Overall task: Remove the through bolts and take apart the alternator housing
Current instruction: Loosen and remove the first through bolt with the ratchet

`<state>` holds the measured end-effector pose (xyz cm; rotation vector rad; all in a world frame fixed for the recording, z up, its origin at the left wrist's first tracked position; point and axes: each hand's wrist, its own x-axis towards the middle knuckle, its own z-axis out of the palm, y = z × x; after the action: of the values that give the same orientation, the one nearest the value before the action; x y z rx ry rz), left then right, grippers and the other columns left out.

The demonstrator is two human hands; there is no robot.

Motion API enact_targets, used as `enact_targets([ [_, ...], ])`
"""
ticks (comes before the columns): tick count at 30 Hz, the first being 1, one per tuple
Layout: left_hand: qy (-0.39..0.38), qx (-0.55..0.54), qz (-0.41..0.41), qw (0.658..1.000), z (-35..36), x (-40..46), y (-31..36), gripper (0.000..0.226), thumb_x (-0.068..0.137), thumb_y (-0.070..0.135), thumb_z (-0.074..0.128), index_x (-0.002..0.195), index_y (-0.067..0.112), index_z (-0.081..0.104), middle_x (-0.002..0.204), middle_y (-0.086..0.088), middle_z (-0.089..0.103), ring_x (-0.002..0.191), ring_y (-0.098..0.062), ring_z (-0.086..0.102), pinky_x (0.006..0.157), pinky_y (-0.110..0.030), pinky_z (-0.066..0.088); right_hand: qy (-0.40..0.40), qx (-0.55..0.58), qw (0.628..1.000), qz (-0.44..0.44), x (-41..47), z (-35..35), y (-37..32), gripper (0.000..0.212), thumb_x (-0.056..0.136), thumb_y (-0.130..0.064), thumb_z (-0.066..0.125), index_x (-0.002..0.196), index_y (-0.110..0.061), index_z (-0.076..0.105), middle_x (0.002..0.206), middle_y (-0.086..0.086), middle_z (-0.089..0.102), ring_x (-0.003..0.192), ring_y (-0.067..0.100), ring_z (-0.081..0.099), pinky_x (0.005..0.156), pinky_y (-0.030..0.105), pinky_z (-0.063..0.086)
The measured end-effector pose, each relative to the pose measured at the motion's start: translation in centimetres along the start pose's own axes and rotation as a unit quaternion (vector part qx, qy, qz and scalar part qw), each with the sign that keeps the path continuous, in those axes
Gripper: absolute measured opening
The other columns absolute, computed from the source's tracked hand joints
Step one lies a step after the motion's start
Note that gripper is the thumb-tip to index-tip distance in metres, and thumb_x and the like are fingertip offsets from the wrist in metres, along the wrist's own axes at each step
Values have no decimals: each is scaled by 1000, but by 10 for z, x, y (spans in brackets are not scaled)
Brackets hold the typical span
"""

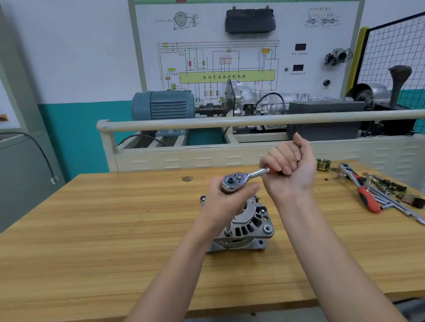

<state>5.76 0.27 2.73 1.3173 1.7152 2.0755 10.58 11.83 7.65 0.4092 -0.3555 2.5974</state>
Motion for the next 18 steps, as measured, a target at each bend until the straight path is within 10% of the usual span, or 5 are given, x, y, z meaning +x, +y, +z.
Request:
enact_targets([
  [6, 47, -6, 15, 999, 2, 3, -2, 39, 82, 14, 59, 48, 27, 44, 42, 11, 34, 36, -5, 26, 38, -16, 25, -63, -93, 992, -53, -13, -13, -3, 44, 84, -21, 54, 42, -19, 42, 37, -7, 32, 33, 6, 31, 39, 20, 35],
  [10, 54, 2, 15, 998, 3, 3, 1, 33, 81, 14, 57, 52, 22, 42, 43, 7, 33, 37, -7, 25, 39, -16, 24, -203, -236, 950, 17, -15, -42, -19, 52, 69, -51, 77, 98, -9, 68, 102, 10, 68, 108, 22, 62, 102, 35, 45],
  [12, 50, 2, 17, 999, 2, 3, 1, 31, 81, 13, 57, 56, 16, 40, 43, 7, 32, 37, -7, 24, 39, -17, 23, -223, -508, 828, 83, -12, -72, -34, 96, 59, -65, 76, 138, -19, 45, 147, 6, 43, 142, 17, 33, 118, 38, 24],
  [15, 44, 1, 29, 999, 1, 4, 0, 31, 82, 11, 56, 55, 16, 41, 43, 9, 33, 38, -6, 25, 41, -17, 24, -194, -836, 492, 146, -6, -113, -36, 119, 48, -65, 79, 143, -57, 8, 160, -15, -8, 149, 15, -8, 120, 51, 0],
  [18, 37, 1, 34, 999, 2, 7, -2, 37, 80, 11, 56, 49, 27, 45, 42, 13, 36, 38, -3, 28, 41, -16, 25, -246, -877, 406, 75, -2, -141, -17, 119, 56, -55, 86, 147, -48, 9, 155, -31, -13, 147, 6, -13, 121, 46, 2],
])
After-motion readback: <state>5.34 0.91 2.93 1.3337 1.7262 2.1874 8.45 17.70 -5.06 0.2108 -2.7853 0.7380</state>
